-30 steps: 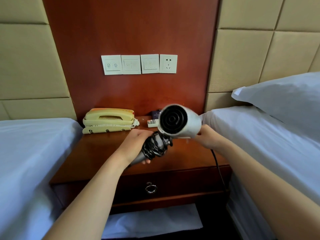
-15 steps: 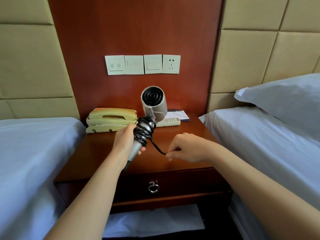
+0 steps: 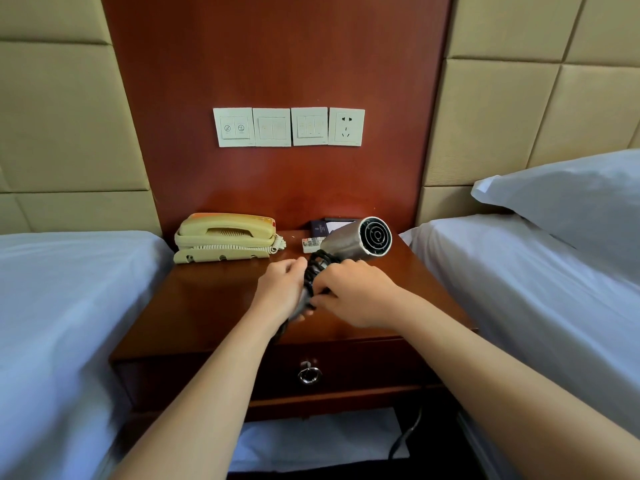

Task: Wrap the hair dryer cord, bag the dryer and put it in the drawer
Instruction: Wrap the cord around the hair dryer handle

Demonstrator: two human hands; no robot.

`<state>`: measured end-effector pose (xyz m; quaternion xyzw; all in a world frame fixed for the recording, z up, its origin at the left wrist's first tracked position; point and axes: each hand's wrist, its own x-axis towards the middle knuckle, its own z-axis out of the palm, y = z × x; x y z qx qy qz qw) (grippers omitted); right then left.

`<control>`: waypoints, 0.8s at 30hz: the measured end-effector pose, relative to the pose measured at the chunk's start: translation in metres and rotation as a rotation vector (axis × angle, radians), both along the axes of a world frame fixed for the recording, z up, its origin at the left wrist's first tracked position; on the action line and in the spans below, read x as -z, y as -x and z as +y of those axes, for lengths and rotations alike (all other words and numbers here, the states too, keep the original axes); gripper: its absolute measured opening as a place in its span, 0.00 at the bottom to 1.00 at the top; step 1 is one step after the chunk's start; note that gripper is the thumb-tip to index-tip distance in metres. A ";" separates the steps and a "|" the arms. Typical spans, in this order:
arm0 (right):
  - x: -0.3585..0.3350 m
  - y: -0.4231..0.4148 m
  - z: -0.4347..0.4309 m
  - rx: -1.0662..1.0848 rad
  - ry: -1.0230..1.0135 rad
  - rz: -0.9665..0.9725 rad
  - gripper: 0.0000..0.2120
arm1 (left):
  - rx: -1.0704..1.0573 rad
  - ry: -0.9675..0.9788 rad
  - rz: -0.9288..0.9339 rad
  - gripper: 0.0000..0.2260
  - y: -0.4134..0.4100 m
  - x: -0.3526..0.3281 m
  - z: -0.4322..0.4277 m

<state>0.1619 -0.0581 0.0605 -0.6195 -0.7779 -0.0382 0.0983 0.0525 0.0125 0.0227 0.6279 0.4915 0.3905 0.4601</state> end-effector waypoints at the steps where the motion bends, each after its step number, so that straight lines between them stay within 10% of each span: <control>1: 0.002 -0.002 0.003 0.004 0.018 0.046 0.10 | -0.004 0.033 -0.001 0.16 0.000 0.000 0.001; 14: 0.007 -0.005 0.015 0.046 0.012 0.127 0.19 | 0.271 0.219 0.210 0.40 0.009 0.004 -0.012; 24: 0.015 -0.015 0.021 -0.039 0.153 0.285 0.20 | 0.279 0.266 0.396 0.32 0.019 -0.009 -0.020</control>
